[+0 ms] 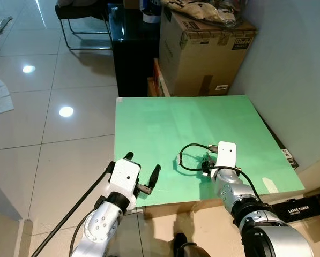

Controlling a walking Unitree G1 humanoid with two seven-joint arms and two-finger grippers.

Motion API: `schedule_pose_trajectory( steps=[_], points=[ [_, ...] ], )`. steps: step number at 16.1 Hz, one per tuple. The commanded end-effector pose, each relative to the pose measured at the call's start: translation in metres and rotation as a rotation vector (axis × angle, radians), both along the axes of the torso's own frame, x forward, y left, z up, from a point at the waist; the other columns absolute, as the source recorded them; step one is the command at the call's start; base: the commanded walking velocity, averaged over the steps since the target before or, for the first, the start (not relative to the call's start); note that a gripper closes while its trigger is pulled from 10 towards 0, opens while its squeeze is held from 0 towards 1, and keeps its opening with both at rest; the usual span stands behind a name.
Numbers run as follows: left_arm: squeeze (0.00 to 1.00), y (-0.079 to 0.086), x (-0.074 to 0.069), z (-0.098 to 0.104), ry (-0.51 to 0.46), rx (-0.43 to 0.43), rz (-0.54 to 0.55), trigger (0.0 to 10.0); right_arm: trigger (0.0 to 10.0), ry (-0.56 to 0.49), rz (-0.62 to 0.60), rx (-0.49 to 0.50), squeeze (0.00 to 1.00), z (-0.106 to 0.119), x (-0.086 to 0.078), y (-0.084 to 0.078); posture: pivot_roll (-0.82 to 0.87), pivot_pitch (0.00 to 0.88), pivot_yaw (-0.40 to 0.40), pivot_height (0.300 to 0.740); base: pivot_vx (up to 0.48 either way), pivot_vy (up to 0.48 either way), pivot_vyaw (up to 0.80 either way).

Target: Hang keys on a hook

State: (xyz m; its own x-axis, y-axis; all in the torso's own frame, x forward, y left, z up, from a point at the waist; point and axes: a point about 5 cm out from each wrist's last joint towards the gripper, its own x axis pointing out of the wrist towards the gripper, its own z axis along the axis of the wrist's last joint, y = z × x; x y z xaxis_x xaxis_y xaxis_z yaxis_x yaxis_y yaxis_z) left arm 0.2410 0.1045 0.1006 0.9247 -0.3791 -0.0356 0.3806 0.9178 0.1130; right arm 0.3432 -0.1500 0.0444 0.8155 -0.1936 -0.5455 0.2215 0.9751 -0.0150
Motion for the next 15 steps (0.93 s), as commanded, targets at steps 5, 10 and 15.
schedule_pose_trajectory(
  steps=[5, 10, 15],
  points=[
    [0.0, 0.0, -0.005, 0.0, -0.002, -0.003, -0.005, 10.0, 0.0, -0.004, -0.019, 0.025, 0.0, 0.001, 0.002, -0.003, 0.02, 0.221, -0.089, 0.74, 0.0, 0.0, 0.0],
    [0.0, 0.0, -0.004, 0.0, -0.007, -0.002, -0.01, 10.0, 0.0, 0.012, -0.023, 0.062, 0.0, 0.0, 0.001, 0.004, 0.02, 0.215, -0.093, 0.74, 0.0, 0.0, 0.0],
    [0.0, -0.001, -0.005, 0.0, -0.007, -0.008, -0.011, 10.0, 0.0, -0.033, 0.036, 0.028, 0.0, 0.005, 0.003, 0.024, 0.01, 0.216, -0.097, 0.74, 0.0, 0.0, 0.0]
  ],
)
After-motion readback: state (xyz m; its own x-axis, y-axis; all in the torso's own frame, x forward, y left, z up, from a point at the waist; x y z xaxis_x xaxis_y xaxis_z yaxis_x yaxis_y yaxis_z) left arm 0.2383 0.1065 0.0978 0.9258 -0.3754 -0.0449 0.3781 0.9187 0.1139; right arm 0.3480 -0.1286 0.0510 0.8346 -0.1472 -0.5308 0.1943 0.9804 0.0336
